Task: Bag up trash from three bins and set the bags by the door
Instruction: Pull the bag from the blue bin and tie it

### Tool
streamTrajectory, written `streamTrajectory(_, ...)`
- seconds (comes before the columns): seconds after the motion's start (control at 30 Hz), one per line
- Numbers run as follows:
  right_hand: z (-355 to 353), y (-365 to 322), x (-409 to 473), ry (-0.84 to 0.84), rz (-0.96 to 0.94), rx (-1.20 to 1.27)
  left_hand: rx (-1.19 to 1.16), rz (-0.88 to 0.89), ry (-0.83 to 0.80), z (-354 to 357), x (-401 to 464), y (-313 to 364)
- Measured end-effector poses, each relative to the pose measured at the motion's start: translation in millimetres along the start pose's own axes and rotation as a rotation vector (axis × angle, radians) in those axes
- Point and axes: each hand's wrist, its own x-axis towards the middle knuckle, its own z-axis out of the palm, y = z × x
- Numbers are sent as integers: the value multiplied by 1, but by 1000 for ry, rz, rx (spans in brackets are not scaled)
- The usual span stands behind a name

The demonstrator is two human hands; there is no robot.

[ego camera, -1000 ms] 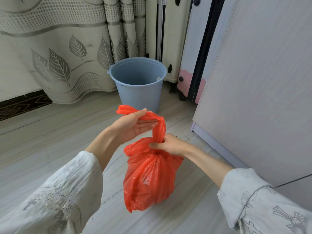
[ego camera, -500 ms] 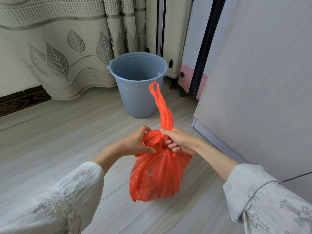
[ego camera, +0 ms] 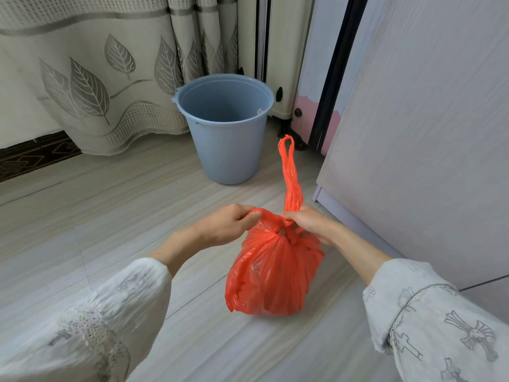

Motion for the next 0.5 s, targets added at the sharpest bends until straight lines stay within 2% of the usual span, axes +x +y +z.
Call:
streamTrajectory(0.1,-5,6,0,-3,12,-17,-124,-9,11,0,-1,11)
streamTrajectory(0.23,-11,9,2,33,18,20,-166,8,-48,-1,-1,26)
streamTrajectory(0.4,-20,16,6,21,19,323,67,-19,-339,0,-4,33)
streamTrajectory(0.5,-25,10,2,-41,-32,372,274,-73,-553,5,-5,28)
